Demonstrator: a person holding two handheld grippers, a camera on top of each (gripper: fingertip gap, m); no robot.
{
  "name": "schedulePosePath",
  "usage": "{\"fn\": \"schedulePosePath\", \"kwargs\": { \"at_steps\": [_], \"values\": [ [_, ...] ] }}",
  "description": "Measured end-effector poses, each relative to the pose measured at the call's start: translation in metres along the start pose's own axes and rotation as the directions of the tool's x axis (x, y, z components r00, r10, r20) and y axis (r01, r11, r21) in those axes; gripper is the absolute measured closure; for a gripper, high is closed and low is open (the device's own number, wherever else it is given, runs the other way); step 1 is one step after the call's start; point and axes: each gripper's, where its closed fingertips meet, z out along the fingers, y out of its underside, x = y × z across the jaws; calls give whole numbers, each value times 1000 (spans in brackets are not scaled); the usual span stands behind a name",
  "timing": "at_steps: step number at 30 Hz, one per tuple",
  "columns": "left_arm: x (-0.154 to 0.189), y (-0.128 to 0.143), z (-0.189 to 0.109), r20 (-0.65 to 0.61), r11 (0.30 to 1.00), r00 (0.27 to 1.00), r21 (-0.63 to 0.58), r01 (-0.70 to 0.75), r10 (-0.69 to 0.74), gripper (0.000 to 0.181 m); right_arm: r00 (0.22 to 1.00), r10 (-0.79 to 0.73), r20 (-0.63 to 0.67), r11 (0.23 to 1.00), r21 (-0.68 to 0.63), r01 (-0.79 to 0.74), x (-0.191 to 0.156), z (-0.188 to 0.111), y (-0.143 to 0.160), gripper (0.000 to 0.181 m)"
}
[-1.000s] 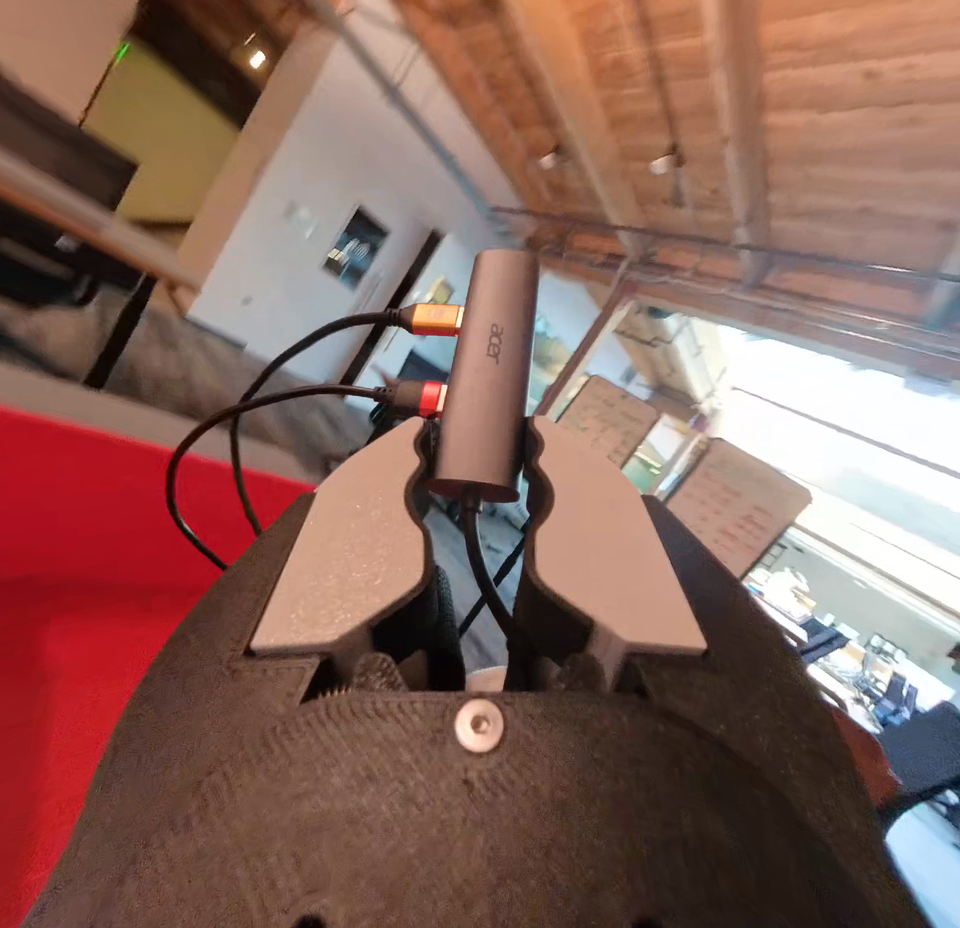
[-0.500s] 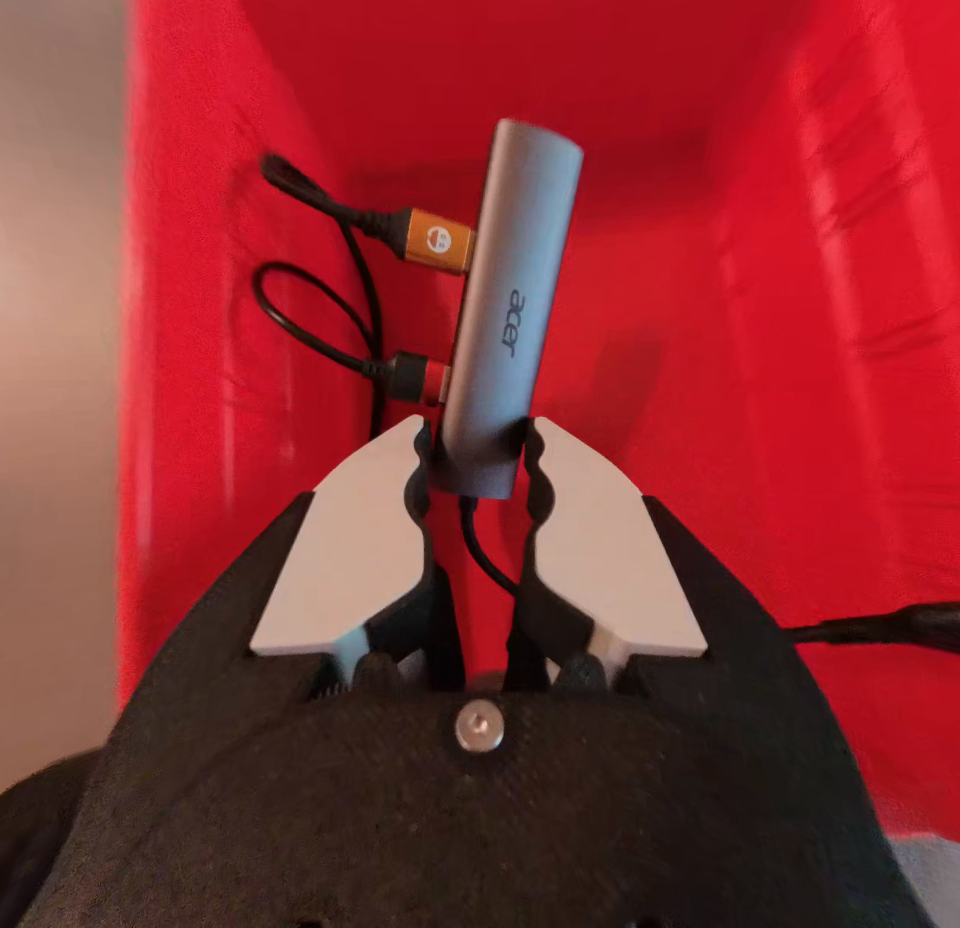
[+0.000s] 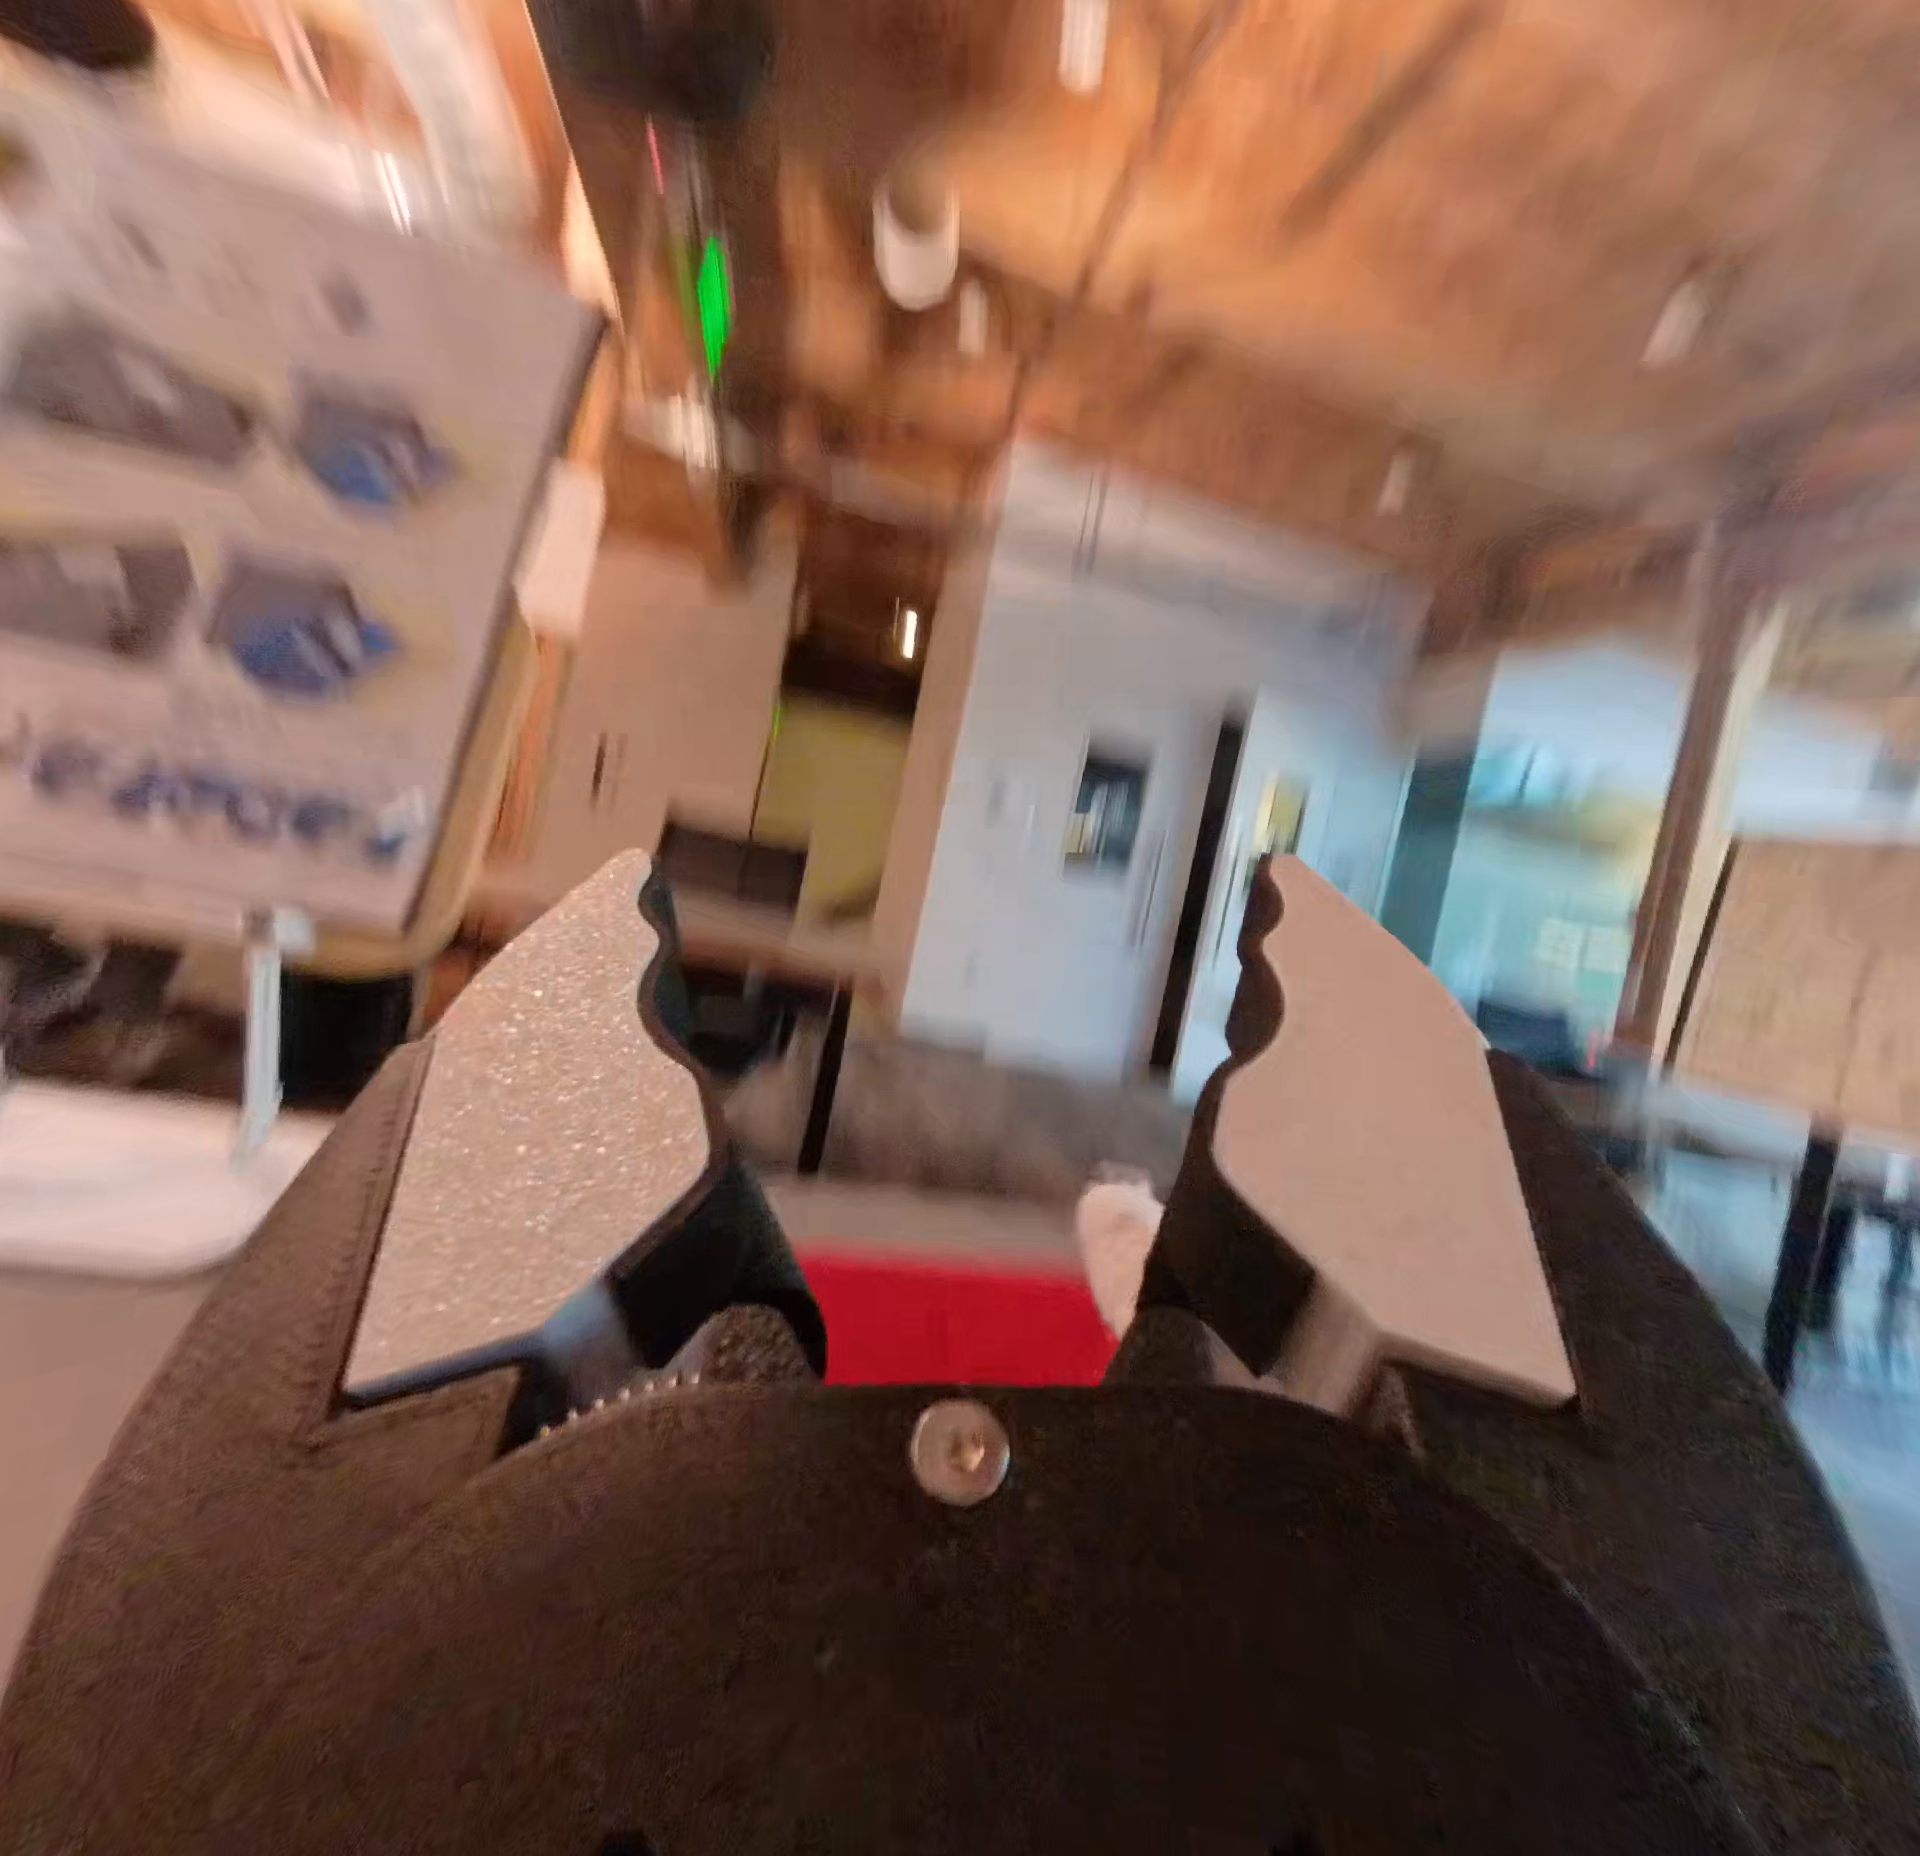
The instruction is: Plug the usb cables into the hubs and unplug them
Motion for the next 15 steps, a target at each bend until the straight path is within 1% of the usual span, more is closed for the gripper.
{"fn": "schedulePosePath", "kwargs": {
  "at_steps": [1, 2, 3, 5, 6, 8, 9, 11, 13, 15],
  "values": [
    [0, 0, 0, 0, 1000, 1000, 0, 1, -1, 158, 999, -29, -13, 990, 139, 31, -6, -6, -24, 78],
    [0, 0, 0, 0, 1000, 1000, -1, 2, -2, 158, 999, -46, -9, 967, 251, 47, -15, -12, -44, 75],
    [0, 1, 0, -1, 1000, 1000, -2, 4, -4, 158, 999, -49, 8, 945, 323, 44, -25, -17, -59, 67],
    [0, 1, 0, 1, 1000, 1000, -4, 4, -4, 158, 998, -53, 43, 909, 416, 30, -48, -25, -84, 46],
    [0, 1, 0, 1, 1000, 1000, -3, 5, -5, 158, 995, -75, 70, 884, 465, 34, -64, -31, -96, 42],
    [0, 1, 0, 4, 1000, 1000, 0, 5, -5, 158, 983, -152, 104, 835, 545, 71, -97, -45, -116, 40],
    [-1, 0, 0, 6, 1000, 1000, 3, 4, -4, 158, 972, -197, 126, 820, 564, 93, -116, -51, -120, 41],
    [-2, -3, -1, 18, 1000, 1000, 19, -6, 6, 157, 944, -269, 191, 810, 574, 115, -156, -60, -118, 45],
    [-6, -10, -5, 44, 998, 999, 59, -28, 25, 155, 912, -261, 317, 839, 541, 53, -193, -65, -105, 47],
    [-13, -20, -11, 90, 993, 995, 107, -56, 47, 154, 872, -236, 428, 894, 448, 21, -225, -65, -82, 53]
  ]
}}
